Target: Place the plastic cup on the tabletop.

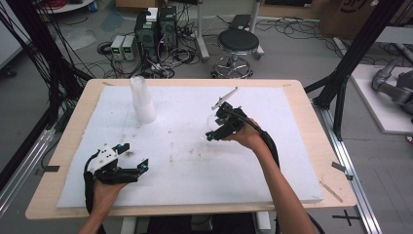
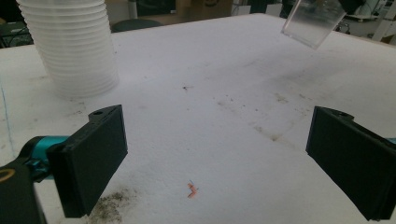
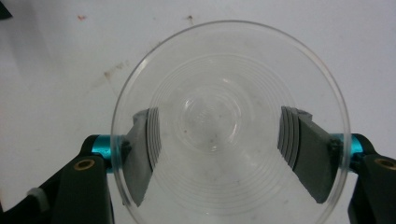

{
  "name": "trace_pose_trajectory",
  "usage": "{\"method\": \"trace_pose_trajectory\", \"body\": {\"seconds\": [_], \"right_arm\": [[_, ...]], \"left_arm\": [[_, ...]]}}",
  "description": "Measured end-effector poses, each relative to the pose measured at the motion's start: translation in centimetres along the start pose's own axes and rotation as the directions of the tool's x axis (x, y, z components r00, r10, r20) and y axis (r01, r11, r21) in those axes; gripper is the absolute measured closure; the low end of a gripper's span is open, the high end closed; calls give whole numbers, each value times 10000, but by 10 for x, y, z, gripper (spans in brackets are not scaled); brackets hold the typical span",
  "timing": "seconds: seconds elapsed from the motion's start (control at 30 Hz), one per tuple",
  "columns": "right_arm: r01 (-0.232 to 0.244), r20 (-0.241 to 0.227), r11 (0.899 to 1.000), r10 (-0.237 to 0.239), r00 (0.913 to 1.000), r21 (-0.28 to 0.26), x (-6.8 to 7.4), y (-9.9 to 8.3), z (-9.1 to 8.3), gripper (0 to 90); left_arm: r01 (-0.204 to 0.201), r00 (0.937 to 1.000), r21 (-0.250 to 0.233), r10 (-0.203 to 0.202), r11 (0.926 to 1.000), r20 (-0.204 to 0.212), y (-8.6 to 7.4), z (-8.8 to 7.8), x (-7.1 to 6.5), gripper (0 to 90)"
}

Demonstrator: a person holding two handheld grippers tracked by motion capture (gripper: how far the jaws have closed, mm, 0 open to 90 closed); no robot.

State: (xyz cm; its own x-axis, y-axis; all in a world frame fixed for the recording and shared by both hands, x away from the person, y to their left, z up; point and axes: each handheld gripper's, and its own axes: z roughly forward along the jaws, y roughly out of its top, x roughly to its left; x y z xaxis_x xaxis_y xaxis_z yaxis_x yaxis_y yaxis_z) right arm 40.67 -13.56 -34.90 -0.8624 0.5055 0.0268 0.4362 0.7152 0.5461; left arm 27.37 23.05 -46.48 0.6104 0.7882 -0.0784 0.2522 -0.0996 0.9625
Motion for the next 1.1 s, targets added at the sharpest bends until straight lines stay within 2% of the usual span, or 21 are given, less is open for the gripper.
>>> {"method": "trace_pose_trajectory", "body": {"seconds": [0.07,0.13,0.27,0.47,0.53,0.6,0.87,1.1], "right_arm": [[41,40,9987,-43,10000,507,-2,1,7,303],[-46,-19,9978,47,10000,661,-2,1,10,303],[65,70,9937,-73,9999,1120,-3,2,20,303],[217,155,9896,-241,9996,1422,-2,4,28,303],[207,116,9863,-229,9997,1635,-2,5,31,303],[368,209,9809,-415,9989,1909,0,8,36,303],[628,364,9732,-726,9967,2212,4,12,45,302],[701,432,9734,-814,9957,2180,6,13,47,303]], "left_arm": [[-32,10000,2,32,10000,26,0,0,0,52],[-42,10000,8,42,10000,50,0,0,0,53],[7,10000,1,-7,10000,44,0,0,0,52],[-15,10000,65,14,10000,69,0,1,0,53],[-32,10000,68,32,10000,31,0,1,0,53],[-41,10000,60,40,10000,38,0,1,0,53],[-14,10000,81,13,10000,51,0,1,0,53],[6,10000,51,-6,10000,16,0,1,0,53]]}}
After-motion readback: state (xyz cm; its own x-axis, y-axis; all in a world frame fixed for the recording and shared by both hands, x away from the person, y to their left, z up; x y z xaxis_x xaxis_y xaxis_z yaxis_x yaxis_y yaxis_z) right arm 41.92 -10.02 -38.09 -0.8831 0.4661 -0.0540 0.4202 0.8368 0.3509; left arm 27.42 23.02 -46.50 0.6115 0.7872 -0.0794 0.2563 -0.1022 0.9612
